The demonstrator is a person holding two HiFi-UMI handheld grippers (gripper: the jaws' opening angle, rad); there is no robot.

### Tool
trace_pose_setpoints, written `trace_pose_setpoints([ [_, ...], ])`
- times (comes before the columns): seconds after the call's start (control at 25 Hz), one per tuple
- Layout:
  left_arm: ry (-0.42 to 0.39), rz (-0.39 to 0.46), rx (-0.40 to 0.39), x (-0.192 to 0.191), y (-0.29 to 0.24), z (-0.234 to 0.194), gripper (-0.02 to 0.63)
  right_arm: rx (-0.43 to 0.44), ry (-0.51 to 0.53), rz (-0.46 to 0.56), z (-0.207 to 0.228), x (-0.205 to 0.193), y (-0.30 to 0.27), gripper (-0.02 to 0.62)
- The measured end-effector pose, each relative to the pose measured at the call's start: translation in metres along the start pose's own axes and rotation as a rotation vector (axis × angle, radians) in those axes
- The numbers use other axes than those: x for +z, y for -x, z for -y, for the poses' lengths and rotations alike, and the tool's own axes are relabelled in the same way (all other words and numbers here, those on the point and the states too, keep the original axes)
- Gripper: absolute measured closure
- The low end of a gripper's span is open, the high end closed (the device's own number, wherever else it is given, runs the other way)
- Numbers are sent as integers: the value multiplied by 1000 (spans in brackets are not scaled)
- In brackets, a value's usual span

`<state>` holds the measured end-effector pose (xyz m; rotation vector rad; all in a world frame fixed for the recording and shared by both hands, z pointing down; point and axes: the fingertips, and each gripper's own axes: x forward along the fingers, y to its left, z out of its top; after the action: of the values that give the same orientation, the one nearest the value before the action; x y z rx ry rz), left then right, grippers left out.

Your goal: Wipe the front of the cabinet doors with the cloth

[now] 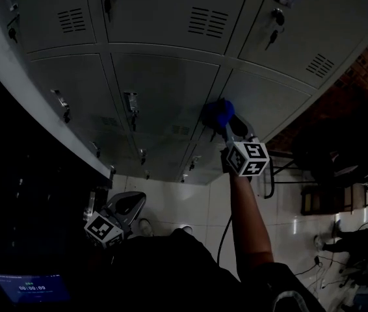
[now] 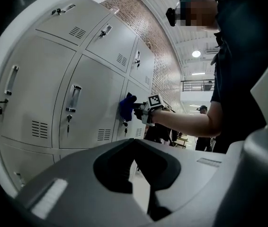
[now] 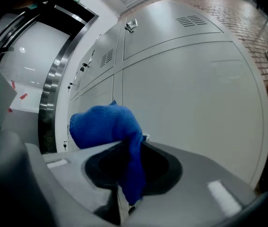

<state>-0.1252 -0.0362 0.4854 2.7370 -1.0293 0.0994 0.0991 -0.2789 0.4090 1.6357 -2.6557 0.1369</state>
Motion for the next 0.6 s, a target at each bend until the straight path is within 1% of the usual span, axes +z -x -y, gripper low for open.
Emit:
trace_pose_setpoints([
  [0.28, 2, -1, 4, 0, 4, -3, 606, -33, -4, -19, 14, -3, 6, 526],
  [0.6, -18, -11, -26, -5, -8, 1, 606, -97, 2, -31, 45, -5, 22, 526],
])
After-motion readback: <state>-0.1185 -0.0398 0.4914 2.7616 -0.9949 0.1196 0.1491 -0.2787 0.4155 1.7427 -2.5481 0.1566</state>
